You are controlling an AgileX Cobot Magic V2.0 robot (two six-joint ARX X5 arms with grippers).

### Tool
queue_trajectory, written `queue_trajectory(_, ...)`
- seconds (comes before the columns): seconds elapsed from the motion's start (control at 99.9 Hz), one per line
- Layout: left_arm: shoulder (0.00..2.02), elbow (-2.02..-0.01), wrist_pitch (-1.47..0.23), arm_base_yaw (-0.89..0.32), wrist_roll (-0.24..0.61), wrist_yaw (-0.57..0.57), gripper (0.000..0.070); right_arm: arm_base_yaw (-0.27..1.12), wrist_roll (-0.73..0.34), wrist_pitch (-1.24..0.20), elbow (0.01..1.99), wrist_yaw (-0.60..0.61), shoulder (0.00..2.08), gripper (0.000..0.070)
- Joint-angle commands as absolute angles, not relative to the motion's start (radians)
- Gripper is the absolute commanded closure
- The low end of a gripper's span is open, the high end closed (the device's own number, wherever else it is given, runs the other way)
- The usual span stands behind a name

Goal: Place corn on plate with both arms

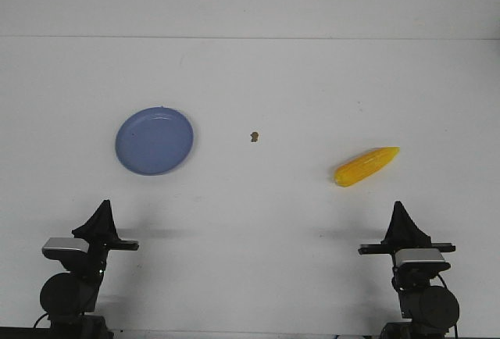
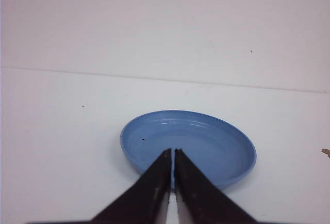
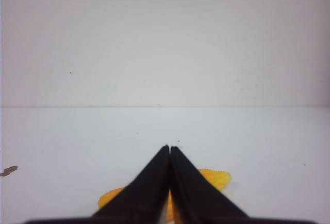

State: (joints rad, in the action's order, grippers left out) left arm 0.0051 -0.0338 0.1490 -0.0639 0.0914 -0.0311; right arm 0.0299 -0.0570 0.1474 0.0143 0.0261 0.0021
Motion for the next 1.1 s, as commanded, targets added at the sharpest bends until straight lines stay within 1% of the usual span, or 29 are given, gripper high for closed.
queue_trajectory(0.0,0.003,-0.014,0.159,-0.066,0.091,-0.034,0.0684,0.03,-0.067,0.157,0.012,0.026,0.001,0.07)
queue_trajectory(0.651,0.003,-0.015,0.159,-0.066,0.093,-0.034,0.0684,0.03,-0.066,0.157,0.012,0.026,0.001,0.07)
queue_trajectory(0.731,0.003,-0.023,0.159,-0.066,0.107,-0.034,0.0684,0.03,-0.066,0.17,0.012,0.026,0.001,0.07)
queue_trajectory(0.881,0.003,-0.064,0.153,-0.066,0.176,-0.034,0.0684,0.03,-0.073,0.201,0.019,0.026,0.001,0.07)
queue_trajectory(0.961,0.007,-0.104,0.128,-0.066,0.208,-0.034,0.0684,0.03,-0.079,0.163,0.043,0.027,0.002,0.07)
queue_trajectory(1.091,0.047,-0.205,0.023,-0.065,0.225,-0.034,0.0684,0.03,-0.078,0.011,0.124,0.026,0.002,0.07)
